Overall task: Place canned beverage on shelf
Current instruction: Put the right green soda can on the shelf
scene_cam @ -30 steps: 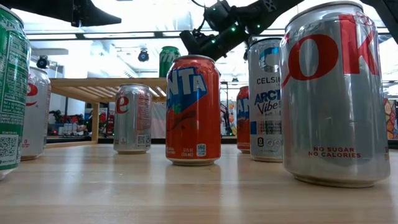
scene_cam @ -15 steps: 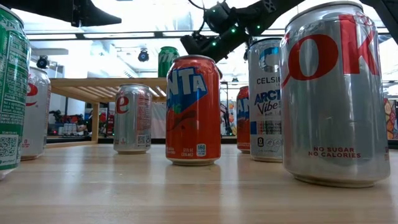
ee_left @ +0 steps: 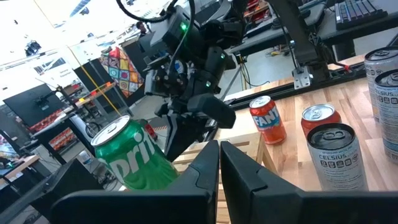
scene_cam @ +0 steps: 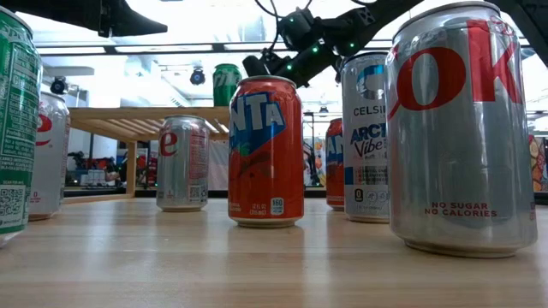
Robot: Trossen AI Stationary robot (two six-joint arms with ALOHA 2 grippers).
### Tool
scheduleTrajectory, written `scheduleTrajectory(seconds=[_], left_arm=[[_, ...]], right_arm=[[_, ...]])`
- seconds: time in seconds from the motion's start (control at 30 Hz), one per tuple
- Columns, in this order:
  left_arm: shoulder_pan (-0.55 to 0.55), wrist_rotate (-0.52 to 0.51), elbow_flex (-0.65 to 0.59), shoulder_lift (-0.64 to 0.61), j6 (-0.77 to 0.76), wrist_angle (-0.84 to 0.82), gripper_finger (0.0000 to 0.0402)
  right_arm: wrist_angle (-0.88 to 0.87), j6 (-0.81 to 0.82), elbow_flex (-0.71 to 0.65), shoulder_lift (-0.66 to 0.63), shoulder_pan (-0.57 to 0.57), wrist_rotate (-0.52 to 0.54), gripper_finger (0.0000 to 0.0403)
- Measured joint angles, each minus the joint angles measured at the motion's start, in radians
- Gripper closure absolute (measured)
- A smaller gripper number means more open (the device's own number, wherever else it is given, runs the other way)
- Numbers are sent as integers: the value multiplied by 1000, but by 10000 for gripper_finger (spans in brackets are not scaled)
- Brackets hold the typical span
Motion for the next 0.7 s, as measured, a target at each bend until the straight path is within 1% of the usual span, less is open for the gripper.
scheduleTrajectory(seconds=[0.17,0.4,0.7], left_arm=[[0,0,0,0,0,0,401],[0,0,0,0,0,0,401],[0,0,0,0,0,0,401]], right_arm=[[-40,10,0,0,1,3,394],[0,25,0,8,3,4,394],[6,14,0,17,7,3,394]])
